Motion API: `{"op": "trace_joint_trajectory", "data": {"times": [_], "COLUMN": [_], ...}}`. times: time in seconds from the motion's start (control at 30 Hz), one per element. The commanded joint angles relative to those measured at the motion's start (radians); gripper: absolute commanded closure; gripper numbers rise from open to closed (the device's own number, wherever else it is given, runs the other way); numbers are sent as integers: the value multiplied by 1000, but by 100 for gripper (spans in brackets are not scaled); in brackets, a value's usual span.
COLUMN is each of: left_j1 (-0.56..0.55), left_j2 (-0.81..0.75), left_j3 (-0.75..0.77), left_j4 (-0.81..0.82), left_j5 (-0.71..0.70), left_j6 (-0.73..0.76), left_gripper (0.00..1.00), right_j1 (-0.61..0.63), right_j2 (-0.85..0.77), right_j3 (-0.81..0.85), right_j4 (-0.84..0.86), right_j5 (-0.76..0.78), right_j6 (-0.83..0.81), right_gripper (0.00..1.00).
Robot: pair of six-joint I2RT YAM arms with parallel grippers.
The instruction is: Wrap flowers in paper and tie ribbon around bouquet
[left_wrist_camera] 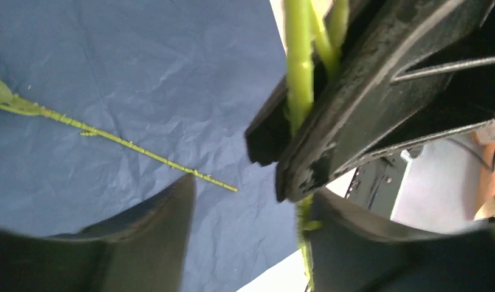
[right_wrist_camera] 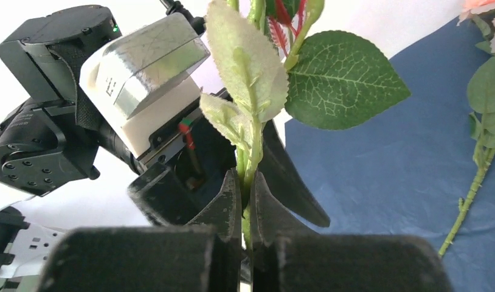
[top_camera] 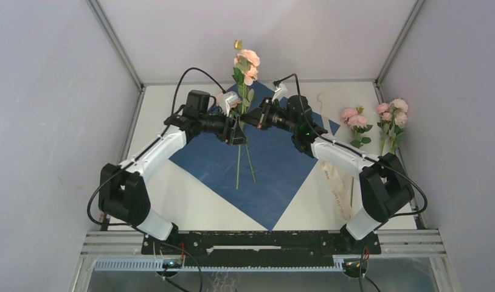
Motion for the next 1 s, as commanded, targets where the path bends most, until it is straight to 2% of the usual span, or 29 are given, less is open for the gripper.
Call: {"op": "trace_joint_trajectory", "data": {"times": [0.0, 0.03, 0.07, 0.1, 0.13, 0.2, 0.23, 0.27, 0.3, 0.4, 0.57, 0.6, 0.67, 0.7, 0.77, 0.97], "left_j1": [-20, -20, -20, -18, -17, -13, -9, -5, -1, -3, -20, -24, -41, -49, -58, -58], "left_j2": [14, 18, 18, 16, 14, 13, 17, 23, 34, 122, 322, 349, 389, 401, 406, 265], "left_j3": [-2, -5, -11, -21, -35, -72, -97, -125, -149, -137, 25, 49, 93, 116, 149, 142], "left_j4": [88, 84, 82, 82, 90, 127, 155, 199, 249, 325, 275, 255, 179, 118, 22, -131], "left_j5": [18, 17, 11, 0, -11, -38, -64, -90, -115, -165, -250, -272, -317, -352, -400, -552], "left_j6": [-76, -84, -95, -114, -141, -224, -278, -345, -407, -529, -564, -555, -527, -508, -466, -309], "left_gripper": [58, 80, 96, 100, 100, 100, 100, 100, 100, 100, 100, 93, 44, 27, 1, 0], "right_j1": [1, -1, -6, -15, -29, -84, -111, -137, -164, -284, -544, -584, -653, -676, -714, -779], "right_j2": [-38, -43, -47, -53, -58, -86, -100, -118, -133, -165, -175, -162, -127, -104, -55, 106], "right_j3": [41, 41, 42, 42, 43, 65, 92, 122, 150, 197, 201, 201, 201, 200, 200, 236], "right_j4": [48, 36, 17, -3, -35, -181, -309, -453, -576, -844, -1069, -1096, -1138, -1154, -1158, -1133], "right_j5": [-19, -16, -15, -14, -12, 25, 68, 149, 242, 505, 626, 631, 648, 661, 686, 688], "right_j6": [13, 1, -8, -17, -26, -79, -131, -190, -254, -382, -442, -452, -460, -460, -479, -509], "right_gripper": [100, 100, 100, 100, 92, 63, 53, 46, 42, 39, 38, 37, 32, 29, 26, 35]}}
